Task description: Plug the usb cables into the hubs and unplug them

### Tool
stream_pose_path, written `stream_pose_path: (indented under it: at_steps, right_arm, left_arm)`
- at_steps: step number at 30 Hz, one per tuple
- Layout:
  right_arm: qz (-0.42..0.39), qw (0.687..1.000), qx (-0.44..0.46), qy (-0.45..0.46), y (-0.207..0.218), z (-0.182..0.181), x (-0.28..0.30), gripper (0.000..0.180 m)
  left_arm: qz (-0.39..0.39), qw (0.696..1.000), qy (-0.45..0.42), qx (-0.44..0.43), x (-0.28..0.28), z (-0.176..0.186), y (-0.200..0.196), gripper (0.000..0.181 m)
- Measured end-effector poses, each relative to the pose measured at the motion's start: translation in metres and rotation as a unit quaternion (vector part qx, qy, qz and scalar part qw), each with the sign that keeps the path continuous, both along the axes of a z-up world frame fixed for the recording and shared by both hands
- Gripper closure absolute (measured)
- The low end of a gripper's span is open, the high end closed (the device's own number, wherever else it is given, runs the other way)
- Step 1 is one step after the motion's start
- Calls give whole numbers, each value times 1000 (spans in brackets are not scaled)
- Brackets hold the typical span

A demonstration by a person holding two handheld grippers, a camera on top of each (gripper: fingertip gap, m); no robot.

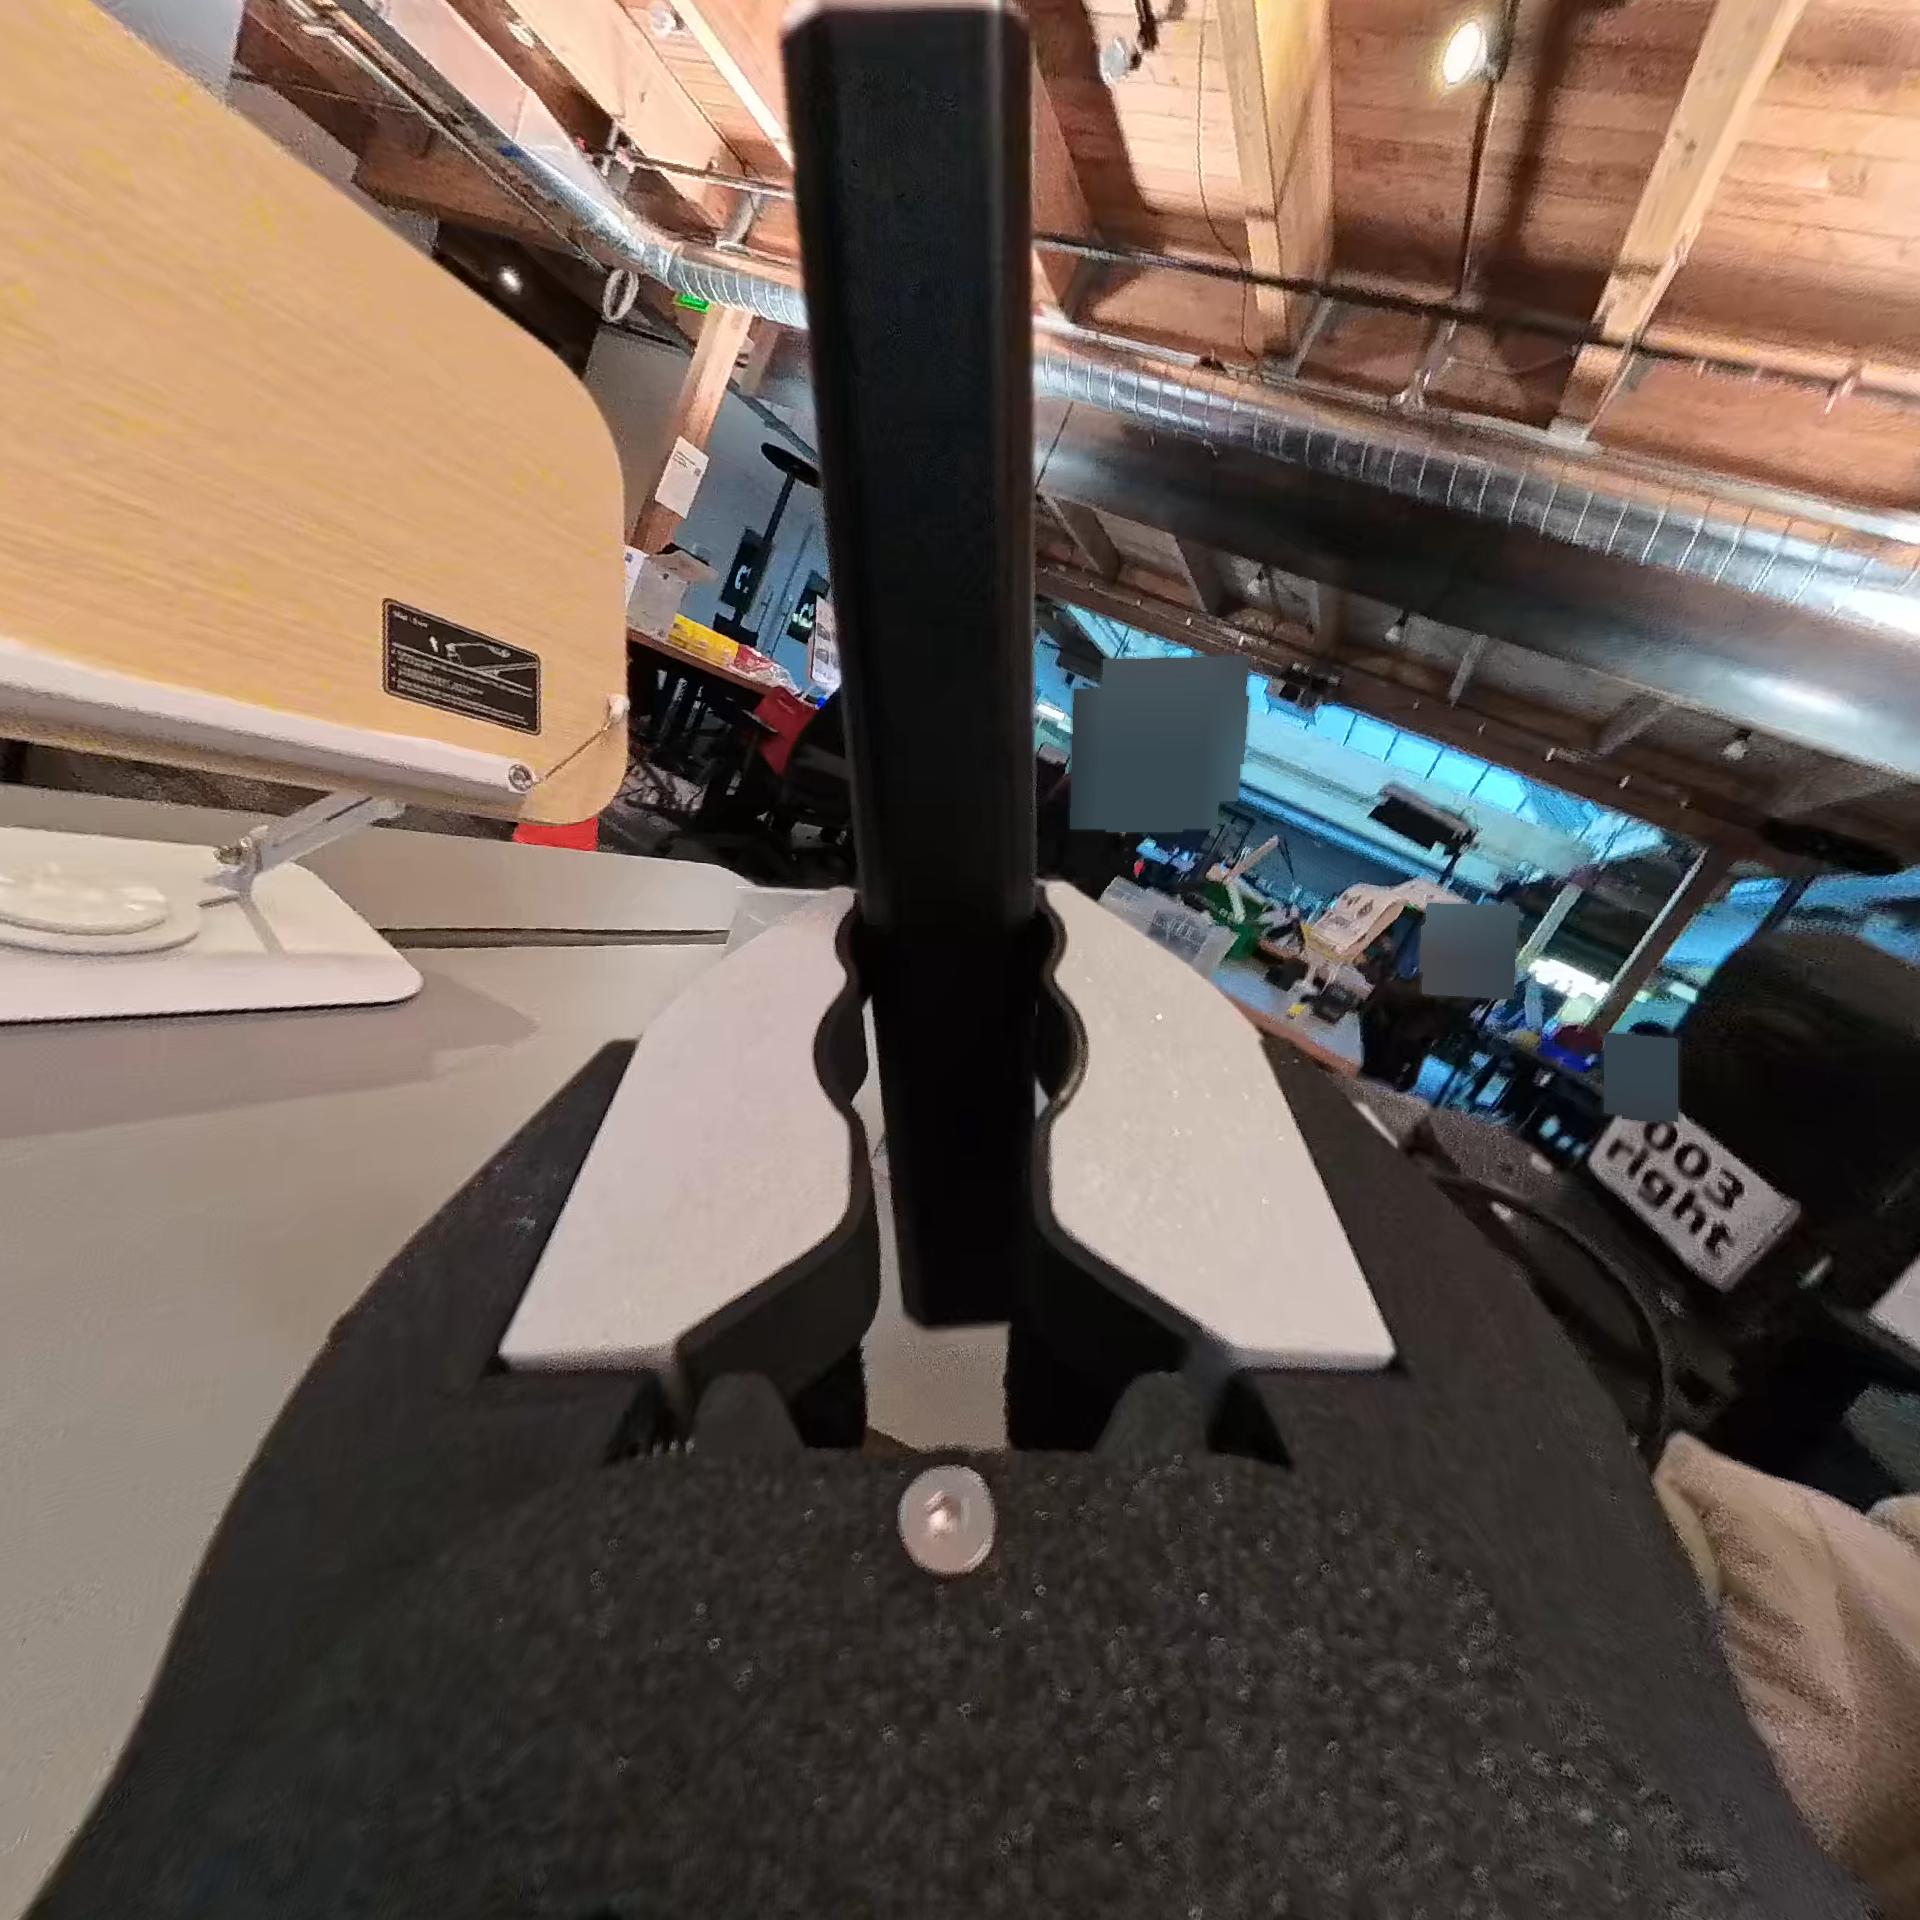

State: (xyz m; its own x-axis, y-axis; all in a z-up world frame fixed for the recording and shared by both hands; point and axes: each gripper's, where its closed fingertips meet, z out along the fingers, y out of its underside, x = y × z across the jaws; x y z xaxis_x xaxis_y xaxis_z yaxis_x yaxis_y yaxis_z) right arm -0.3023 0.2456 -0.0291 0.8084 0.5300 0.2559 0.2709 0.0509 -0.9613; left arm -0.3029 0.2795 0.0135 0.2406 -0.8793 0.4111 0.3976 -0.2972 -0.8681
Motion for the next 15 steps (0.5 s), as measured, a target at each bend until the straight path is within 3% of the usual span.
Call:
stream_pose_path:
  at_steps: [2, 5, 11, 15]
  right_arm:
    - [-31, 999, -4, 9, 7, 1, 17, 180]
    - [-37, 999, 18, -16, 12, 6, 29, 180]
    - [-37, 985, 71, -155, 11, -12, 28, 159]
    - [-33, 980, 72, -184, 15, -19, 34, 150]
  left_arm:
    - [-10, 998, 50, 33, 2, -4, -3, 153]
    - [-5, 996, 76, 41, 2, -9, -4, 152]
    - [-24, 993, 113, -40, 6, -31, 9, 153]
    - [-47, 980, 179, -69, 7, -48, 11, 153]
